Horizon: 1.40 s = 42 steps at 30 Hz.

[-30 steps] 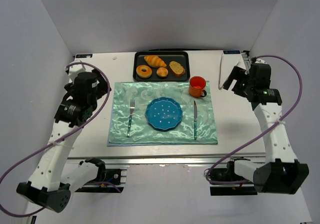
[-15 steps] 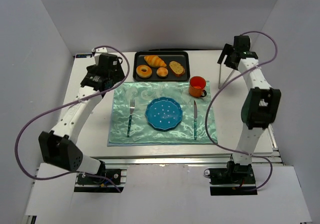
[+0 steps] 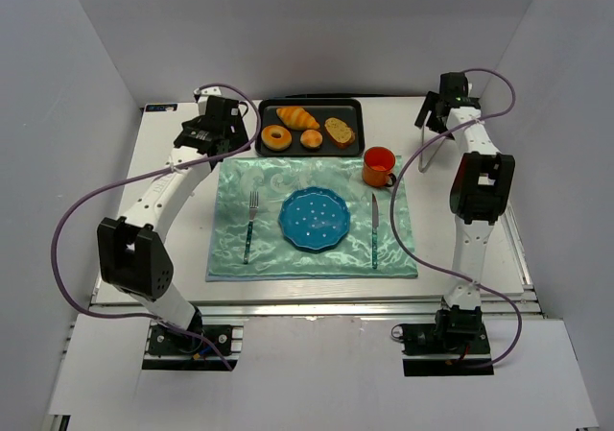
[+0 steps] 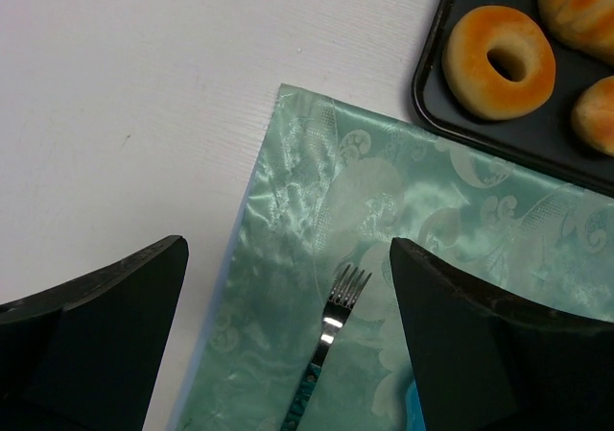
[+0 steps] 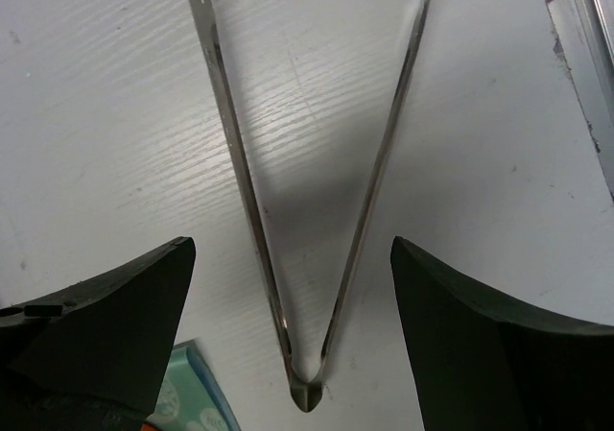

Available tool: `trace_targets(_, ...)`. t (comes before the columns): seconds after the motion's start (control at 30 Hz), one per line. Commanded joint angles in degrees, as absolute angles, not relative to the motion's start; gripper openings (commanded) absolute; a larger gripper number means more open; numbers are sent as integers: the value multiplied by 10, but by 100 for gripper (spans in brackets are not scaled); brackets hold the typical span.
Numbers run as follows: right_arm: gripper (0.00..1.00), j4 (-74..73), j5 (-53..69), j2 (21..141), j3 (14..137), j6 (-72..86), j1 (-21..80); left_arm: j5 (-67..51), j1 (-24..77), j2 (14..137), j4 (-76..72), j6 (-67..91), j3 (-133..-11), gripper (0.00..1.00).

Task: Place the bread

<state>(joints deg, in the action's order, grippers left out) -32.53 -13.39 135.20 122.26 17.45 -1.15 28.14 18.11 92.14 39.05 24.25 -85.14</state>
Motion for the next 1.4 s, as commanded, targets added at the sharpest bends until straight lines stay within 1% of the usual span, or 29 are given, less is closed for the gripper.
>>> trace_targets(0.0,89,-307,-141,1342,1213,173,-19,275,178,918,392,248,-877,98)
trace_targets(0.27,89,-297,-145,1364,1201,161,-19,272,176,927,392,255,-873,98)
trace_targets(0.63,89,-290,-139,1440,1273,140,-19,285,175,927,406,260,-864,98)
trace_targets(0.8,89,-280,-138,1456,1277,137,-19,287,174,930,417,263,-869,98)
trace_targets(0.9,81,-281,-136,1464,1278,137,-19,290,173,926,426,263,-870,98)
trace_targets(0.93,76,-282,-135,1462,1274,137,-19,292,173,925,429,262,-870,98)
trace_targets(1.0,69,-285,-132,1455,1269,141,-19,293,173,922,434,260,-870,98)
trace_targets(1.03,61,-285,-132,1442,1268,141,-19,293,173,918,435,259,-870,98)
trace_targets(1.13,46,-283,-137,1400,1269,145,-19,289,172,909,434,255,-873,98)
trace_targets(1.23,44,-289,-139,1362,1286,145,-19,280,172,900,427,251,-876,98)
trace_targets(1.27,41,-295,-135,1331,1290,146,-19,272,172,894,423,248,-879,98)
trace_targets(1.37,40,-311,-110,1264,1286,152,-19,259,172,883,417,243,-879,98)
